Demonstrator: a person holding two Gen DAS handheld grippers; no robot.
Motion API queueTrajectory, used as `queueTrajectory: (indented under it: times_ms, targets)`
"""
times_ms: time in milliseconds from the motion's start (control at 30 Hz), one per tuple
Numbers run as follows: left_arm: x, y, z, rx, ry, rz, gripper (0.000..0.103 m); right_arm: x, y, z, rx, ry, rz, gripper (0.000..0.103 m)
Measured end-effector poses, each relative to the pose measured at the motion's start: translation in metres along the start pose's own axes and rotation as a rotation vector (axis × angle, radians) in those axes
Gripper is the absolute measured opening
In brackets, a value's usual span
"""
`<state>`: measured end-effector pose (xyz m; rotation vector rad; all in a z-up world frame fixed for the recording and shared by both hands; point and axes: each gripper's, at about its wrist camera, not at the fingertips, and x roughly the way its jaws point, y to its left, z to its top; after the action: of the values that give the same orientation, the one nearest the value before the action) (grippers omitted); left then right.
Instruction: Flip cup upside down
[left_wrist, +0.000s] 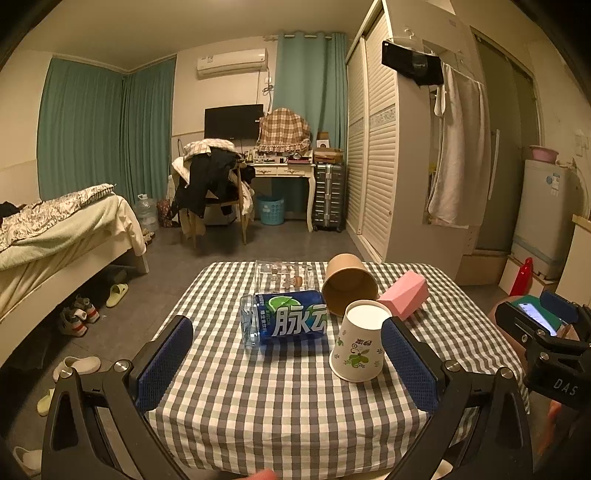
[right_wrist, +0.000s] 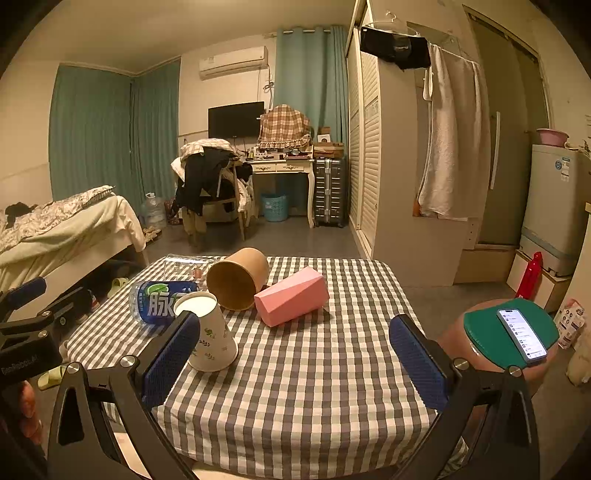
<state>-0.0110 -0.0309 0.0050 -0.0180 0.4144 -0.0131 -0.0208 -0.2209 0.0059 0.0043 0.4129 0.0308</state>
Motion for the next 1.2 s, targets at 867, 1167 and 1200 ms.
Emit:
queueTrajectory:
  times_ms: [867, 1167, 1200]
  targets:
    - [0.002, -0.0022, -0.0096, 0.002, 0.012, 0.005, 0.103, 0.0028, 0.0005, -0.0065, -0.006, 0.014, -0.013, 0.103]
    - [0.0025, -0.0024, -0.0089, 0.004, 0.012, 0.005, 0.103, 0.0053, 0.0033, -0.0079, -0.008, 0.022, -0.013, 0.103]
    - [0.0025, -0.0024, -0.0089, 0.004, 0.013, 0.005, 0.103, 0.0056, 0.0036, -0.0078, -0.008, 0.022, -0.014, 0.103]
